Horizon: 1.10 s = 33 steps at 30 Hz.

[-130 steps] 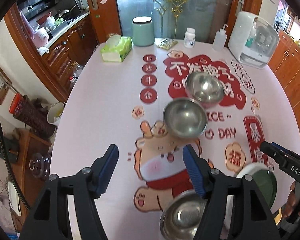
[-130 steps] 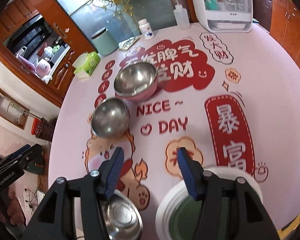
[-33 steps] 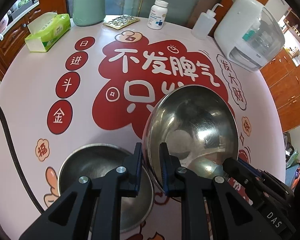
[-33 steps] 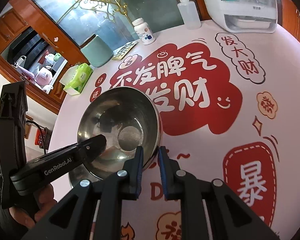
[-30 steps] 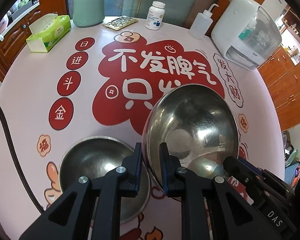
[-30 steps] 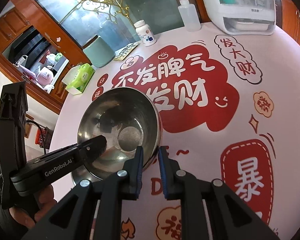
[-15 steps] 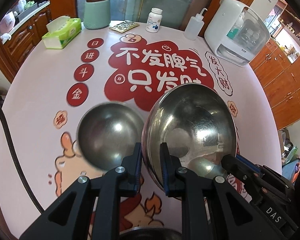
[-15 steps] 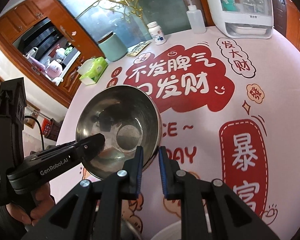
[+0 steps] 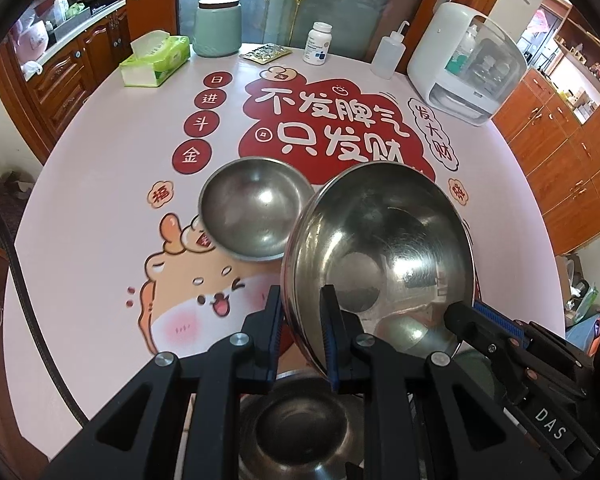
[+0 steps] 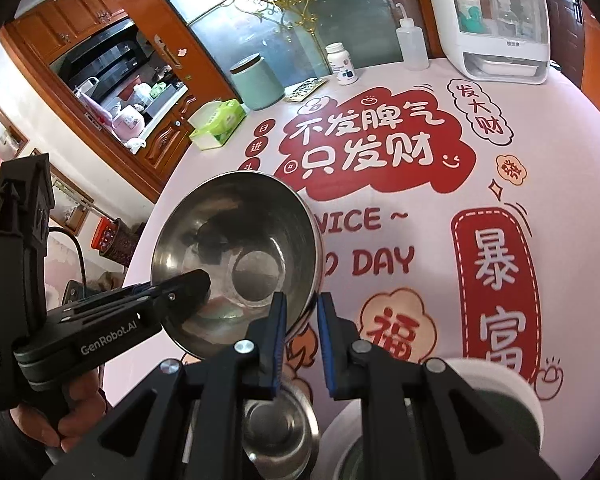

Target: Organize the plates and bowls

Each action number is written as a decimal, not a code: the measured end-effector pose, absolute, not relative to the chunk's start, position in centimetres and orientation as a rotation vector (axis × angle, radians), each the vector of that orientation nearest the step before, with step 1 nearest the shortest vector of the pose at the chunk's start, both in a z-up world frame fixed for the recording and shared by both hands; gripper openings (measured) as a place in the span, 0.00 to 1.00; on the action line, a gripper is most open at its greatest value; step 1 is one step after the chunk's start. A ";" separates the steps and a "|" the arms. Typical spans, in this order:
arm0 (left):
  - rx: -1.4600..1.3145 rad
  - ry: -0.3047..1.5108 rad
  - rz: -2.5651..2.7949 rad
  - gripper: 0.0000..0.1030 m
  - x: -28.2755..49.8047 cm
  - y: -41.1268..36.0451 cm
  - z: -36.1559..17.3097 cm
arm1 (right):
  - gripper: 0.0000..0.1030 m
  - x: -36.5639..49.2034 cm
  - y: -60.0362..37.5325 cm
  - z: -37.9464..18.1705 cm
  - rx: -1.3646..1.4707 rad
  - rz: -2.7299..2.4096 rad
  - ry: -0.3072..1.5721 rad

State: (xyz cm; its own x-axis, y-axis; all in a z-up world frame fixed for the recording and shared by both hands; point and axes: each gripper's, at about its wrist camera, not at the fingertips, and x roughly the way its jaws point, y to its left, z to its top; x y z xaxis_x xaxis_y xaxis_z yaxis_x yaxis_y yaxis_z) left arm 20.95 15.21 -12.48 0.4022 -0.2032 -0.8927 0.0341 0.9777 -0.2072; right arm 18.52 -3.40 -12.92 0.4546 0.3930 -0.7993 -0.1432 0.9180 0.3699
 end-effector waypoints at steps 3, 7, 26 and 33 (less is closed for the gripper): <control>-0.160 1.143 -0.152 0.15 19.5 15.4 -12.1 | 0.15 17.4 -3.3 -12.7 0.262 0.338 1.047; -0.156 1.141 -0.154 0.15 17.7 15.6 -11.9 | 0.15 15.7 -3.0 -12.4 0.261 0.340 1.044; -0.134 1.184 -0.144 0.16 9.7 16.7 -13.4 | 0.15 9.0 -1.7 -13.4 0.270 0.359 1.091; -0.129 1.207 -0.143 0.17 8.0 17.0 -14.4 | 0.15 7.7 -1.3 -14.1 0.267 0.356 1.116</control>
